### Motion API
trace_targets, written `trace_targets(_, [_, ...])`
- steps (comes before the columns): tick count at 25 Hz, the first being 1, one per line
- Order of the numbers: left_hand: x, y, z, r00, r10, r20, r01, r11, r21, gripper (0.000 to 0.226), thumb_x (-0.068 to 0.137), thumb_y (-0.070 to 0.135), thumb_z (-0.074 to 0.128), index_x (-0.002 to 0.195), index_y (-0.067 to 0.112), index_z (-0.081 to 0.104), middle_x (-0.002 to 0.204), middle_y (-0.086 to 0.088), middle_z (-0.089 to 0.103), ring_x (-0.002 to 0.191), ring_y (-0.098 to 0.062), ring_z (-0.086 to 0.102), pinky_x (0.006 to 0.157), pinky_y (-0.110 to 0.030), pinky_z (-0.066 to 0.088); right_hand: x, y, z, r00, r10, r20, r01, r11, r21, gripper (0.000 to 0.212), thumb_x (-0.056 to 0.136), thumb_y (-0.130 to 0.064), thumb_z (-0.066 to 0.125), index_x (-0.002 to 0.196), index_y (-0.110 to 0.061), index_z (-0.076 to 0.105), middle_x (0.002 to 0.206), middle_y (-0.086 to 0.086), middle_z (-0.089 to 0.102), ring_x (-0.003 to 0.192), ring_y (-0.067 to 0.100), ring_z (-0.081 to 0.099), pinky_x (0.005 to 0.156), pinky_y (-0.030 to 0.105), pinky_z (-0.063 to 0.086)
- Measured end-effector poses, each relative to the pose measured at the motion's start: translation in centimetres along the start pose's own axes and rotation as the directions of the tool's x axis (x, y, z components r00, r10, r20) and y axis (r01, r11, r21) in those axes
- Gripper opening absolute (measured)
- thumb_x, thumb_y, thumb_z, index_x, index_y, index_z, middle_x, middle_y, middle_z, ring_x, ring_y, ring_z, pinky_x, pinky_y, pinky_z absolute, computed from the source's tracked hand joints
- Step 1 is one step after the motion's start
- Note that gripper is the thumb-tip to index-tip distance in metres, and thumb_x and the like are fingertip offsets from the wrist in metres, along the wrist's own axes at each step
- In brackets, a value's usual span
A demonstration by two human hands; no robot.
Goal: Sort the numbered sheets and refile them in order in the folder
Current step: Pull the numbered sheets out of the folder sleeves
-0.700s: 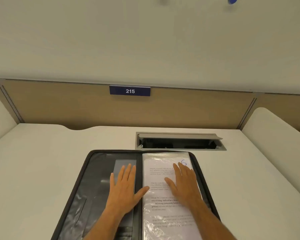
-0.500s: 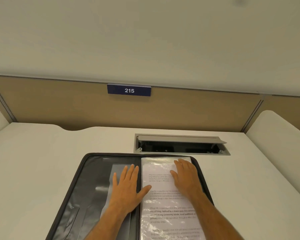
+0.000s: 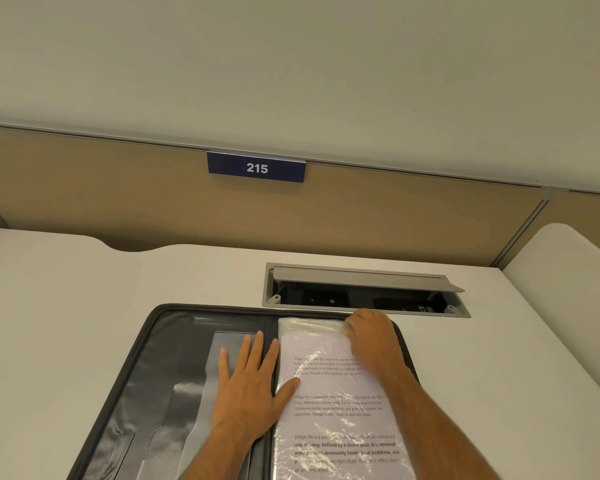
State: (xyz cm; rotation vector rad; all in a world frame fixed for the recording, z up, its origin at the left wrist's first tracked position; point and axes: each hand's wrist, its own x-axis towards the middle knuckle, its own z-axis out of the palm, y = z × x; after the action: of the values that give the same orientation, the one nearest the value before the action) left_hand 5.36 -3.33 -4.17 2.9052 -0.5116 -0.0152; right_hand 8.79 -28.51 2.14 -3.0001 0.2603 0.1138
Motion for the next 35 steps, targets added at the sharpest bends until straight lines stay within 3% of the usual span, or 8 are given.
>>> trace_targets(4, [0.0, 0.0, 0.2, 1.0, -0.015, 0.004, 0.015, 1.0, 0.021, 0.076, 0.091, 0.08, 0.032, 0.14, 0.028, 0.057, 0.149, -0.006, 0.051, 0.137, -0.03, 0.048, 0.11, -0.055, 0.015, -0.1, -0.2, 0.3, 0.986, -0.078, -0.147, 0.071, 0.996, -0.051, 0.031, 0.096, -0.033, 0.064, 0.124, -0.019, 0.066, 0.132, 0.001, 0.063, 0.123, 0.021, 0.055, 0.116, 0.037, 0.033])
trace_targets(8, [0.0, 0.0, 0.1, 1.0, -0.031, -0.002, 0.031, 0.999, 0.013, 0.076, 0.091, 0.08, 0.031, 0.141, 0.028, 0.056, 0.15, -0.006, 0.05, 0.138, -0.03, 0.047, 0.11, -0.056, 0.015, -0.6, 0.0, 0.5, 0.923, -0.22, -0.314, 0.193, 0.975, -0.114, 0.033, 0.05, -0.021, 0.099, 0.067, -0.019, 0.071, 0.072, -0.001, 0.069, 0.067, 0.019, 0.064, 0.068, 0.04, 0.059])
trace_targets(10, [0.0, 0.0, 0.2, 0.999, -0.032, -0.004, 0.032, 0.999, 0.012, 0.076, 0.091, 0.08, 0.031, 0.142, 0.028, 0.055, 0.15, -0.006, 0.049, 0.138, -0.03, 0.046, 0.11, -0.056, 0.015, -0.6, 0.1, 0.0, 0.927, -0.251, -0.28, 0.215, 0.964, -0.155, 0.03, 0.055, -0.022, 0.097, 0.07, -0.02, 0.071, 0.073, -0.002, 0.069, 0.07, 0.019, 0.064, 0.074, 0.042, 0.058])
trace_targets(13, [-0.1, 0.0, 0.2, 0.999, -0.033, -0.003, 0.033, 0.999, 0.003, 0.077, 0.091, 0.08, 0.031, 0.144, 0.029, 0.052, 0.152, -0.006, 0.047, 0.14, -0.03, 0.044, 0.111, -0.055, 0.013, -0.6, -0.3, -1.3, 0.961, -0.231, -0.15, 0.202, 0.962, -0.187, 0.021, 0.094, -0.029, 0.067, 0.114, -0.024, 0.069, 0.112, -0.002, 0.071, 0.108, 0.018, 0.059, 0.111, 0.041, 0.038])
trace_targets(15, [-0.1, 0.0, 0.2, 0.999, -0.036, -0.006, 0.036, 0.999, 0.003, 0.077, 0.091, 0.081, 0.03, 0.145, 0.029, 0.051, 0.152, -0.006, 0.046, 0.14, -0.03, 0.043, 0.111, -0.056, 0.013, -0.1, 0.0, -1.5, 0.969, -0.229, -0.096, 0.203, 0.954, -0.22, 0.03, 0.1, -0.03, 0.057, 0.129, -0.027, 0.062, 0.126, -0.003, 0.066, 0.12, 0.017, 0.053, 0.115, 0.038, 0.029])
trace_targets(20, [-0.1, 0.0, 0.3, 0.999, -0.035, -0.003, 0.035, 0.999, 0.006, 0.078, 0.091, 0.081, 0.03, 0.147, 0.03, 0.048, 0.154, -0.006, 0.044, 0.142, -0.029, 0.039, 0.112, -0.058, 0.01, -0.2, -0.3, -2.3, 0.906, -0.382, -0.181, 0.328, 0.905, -0.271, 0.028, 0.057, -0.024, 0.097, 0.077, -0.02, 0.078, 0.083, -0.004, 0.068, 0.079, 0.014, 0.059, 0.073, 0.032, 0.053])
trace_targets(27, [-0.1, -0.1, 0.1, 0.997, -0.033, -0.064, 0.032, 0.999, -0.024, 0.086, 0.089, 0.085, 0.015, 0.155, 0.033, 0.029, 0.164, -0.002, 0.018, 0.151, -0.025, 0.011, 0.116, -0.058, -0.004, -0.1, -1.5, -2.9, 0.977, -0.192, 0.087, 0.19, 0.981, 0.031, 0.029, 0.096, -0.019, 0.062, 0.125, -0.025, 0.061, 0.124, -0.002, 0.065, 0.108, 0.016, 0.059, 0.105, 0.031, 0.045])
trace_targets(35, [0.0, 0.0, 0.3, 0.999, -0.028, -0.021, 0.027, 1.0, -0.014, 0.078, 0.09, 0.082, 0.031, 0.143, 0.029, 0.054, 0.151, -0.006, 0.048, 0.14, -0.03, 0.043, 0.112, -0.056, 0.012, 1.6, -2.6, -5.6, 0.974, -0.162, 0.156, 0.101, 0.934, 0.342, 0.015, 0.098, -0.013, 0.054, 0.092, -0.019, 0.066, 0.092, 0.002, 0.069, 0.074, 0.017, 0.069, 0.069, 0.028, 0.059])
